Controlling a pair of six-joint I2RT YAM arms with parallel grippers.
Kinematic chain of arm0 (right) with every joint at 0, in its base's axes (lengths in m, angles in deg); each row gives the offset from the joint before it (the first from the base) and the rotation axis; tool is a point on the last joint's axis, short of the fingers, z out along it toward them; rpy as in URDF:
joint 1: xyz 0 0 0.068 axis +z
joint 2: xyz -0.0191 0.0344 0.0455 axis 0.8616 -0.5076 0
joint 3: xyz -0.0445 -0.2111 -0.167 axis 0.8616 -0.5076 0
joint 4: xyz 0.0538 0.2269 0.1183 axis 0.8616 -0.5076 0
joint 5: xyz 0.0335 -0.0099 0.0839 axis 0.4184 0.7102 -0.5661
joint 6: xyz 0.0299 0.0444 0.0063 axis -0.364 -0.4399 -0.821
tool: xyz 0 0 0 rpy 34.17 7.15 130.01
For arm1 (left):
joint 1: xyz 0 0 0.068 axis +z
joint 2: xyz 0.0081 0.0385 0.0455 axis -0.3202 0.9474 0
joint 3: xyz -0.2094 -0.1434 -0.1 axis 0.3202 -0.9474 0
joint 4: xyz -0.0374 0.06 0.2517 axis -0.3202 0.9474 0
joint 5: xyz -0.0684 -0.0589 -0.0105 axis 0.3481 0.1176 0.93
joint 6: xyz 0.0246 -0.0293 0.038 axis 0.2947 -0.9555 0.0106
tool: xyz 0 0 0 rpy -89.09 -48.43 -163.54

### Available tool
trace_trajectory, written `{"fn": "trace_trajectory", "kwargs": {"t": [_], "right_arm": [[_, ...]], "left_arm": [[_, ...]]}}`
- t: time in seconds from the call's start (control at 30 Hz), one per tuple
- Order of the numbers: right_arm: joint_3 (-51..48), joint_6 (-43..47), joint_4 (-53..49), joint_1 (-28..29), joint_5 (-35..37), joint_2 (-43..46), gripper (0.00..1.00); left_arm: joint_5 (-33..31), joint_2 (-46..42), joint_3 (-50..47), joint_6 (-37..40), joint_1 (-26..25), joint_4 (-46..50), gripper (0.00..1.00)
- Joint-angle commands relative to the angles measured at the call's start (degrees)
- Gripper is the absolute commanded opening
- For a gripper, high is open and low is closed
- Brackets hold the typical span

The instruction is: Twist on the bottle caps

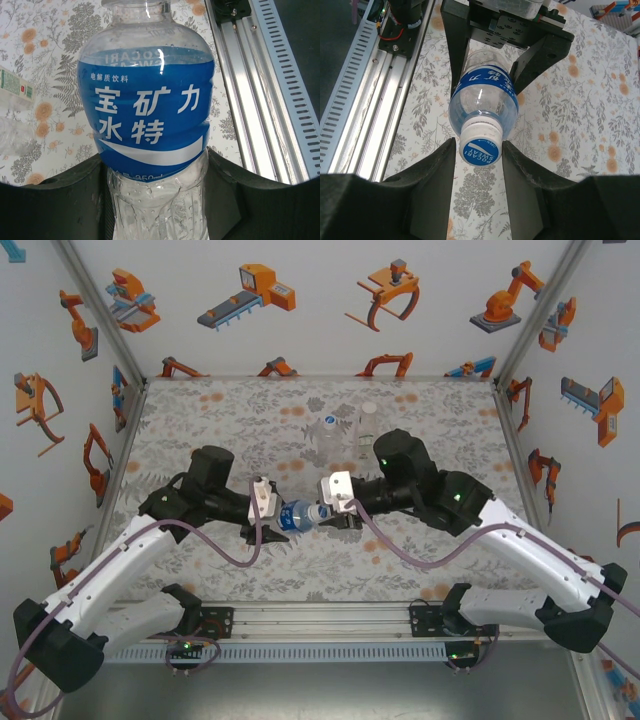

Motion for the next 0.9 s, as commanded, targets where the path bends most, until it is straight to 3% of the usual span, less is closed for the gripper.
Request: {"fn": "trace_trajectory", "kwargs": {"t": [0.0,0.2,0.37,0.5,0.73,0.87], "right_arm": [[-0.73,-1.00,1.97,-0.06,-1.87,0.47,0.41],[-1.10,-1.91,2.83,-0.07,-1.34,0.98,0.38],[-1.04,-9.22,4.04,-0.02,0.73,0.44,0.18],[-3.00,-30.84,10.09,-0.07,8.39,0.35,0.01],[-5.07,-82.96,15.86,-0.03,19.38,-1.64,0.00],[-5.55,-104.03,10.33,0.08,27.66,-0.63,0.00]], "left_arm": [[2.26,-0.81,1.12,1.58,-0.17,0.12,0.00],[2.17,-0.83,1.18,1.49,-0.22,0.16,0.00],[2.09,-0.72,1.20,1.43,-0.18,0.20,0.00],[2.09,-0.80,1.20,1.48,-0.24,0.16,0.00],[1.74,-0.72,1.27,1.44,-0.16,0.20,0.00],[1.73,-0.40,1.29,1.46,-0.17,0.18,0.00]]}}
